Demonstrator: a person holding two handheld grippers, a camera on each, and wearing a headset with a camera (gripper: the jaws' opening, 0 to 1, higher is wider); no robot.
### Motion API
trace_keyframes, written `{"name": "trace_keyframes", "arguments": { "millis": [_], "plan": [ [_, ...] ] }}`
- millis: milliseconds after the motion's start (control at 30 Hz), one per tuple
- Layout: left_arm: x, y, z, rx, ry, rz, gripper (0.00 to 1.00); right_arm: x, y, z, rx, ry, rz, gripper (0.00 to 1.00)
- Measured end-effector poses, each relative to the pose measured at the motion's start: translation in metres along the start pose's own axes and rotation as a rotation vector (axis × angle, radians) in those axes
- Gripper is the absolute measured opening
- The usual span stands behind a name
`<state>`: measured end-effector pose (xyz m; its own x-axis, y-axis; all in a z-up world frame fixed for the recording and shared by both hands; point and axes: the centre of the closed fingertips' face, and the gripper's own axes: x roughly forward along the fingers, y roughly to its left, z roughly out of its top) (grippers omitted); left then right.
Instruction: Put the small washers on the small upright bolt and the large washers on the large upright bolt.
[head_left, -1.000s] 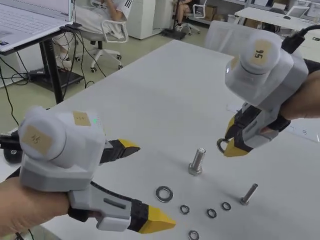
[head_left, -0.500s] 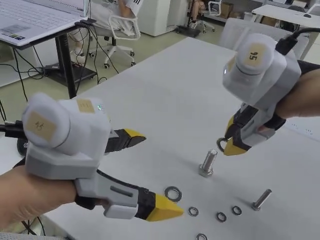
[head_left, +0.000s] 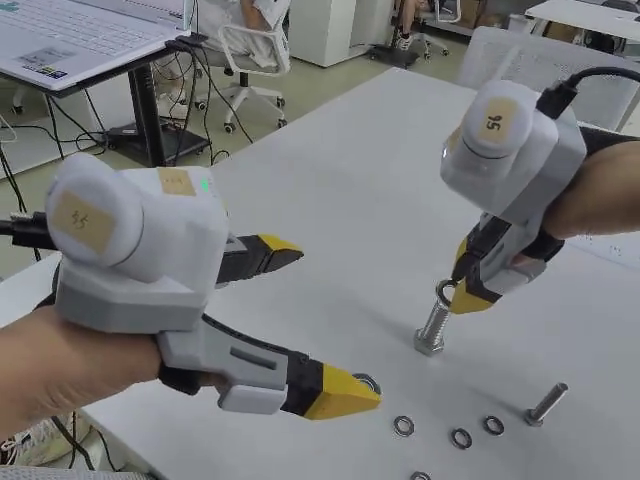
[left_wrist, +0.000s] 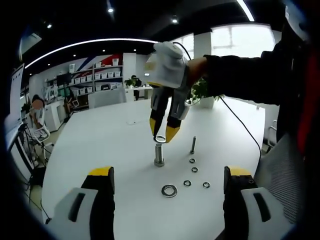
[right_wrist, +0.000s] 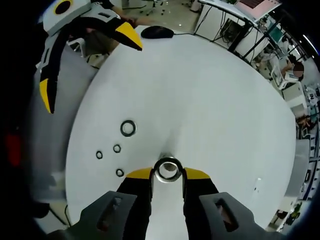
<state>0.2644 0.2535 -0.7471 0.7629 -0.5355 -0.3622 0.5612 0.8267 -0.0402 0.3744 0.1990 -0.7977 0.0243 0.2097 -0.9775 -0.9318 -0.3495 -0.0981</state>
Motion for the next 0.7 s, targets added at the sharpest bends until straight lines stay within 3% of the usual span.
{"name": "trace_keyframes", "arguments": {
  "millis": [700],
  "plan": [
    [0.004,0.004,0.016,0.016,-0.02,-0.011,0.9,0.012,-0.001,-0.004,0.001,0.026,0.031,0.24]
  ]
}}
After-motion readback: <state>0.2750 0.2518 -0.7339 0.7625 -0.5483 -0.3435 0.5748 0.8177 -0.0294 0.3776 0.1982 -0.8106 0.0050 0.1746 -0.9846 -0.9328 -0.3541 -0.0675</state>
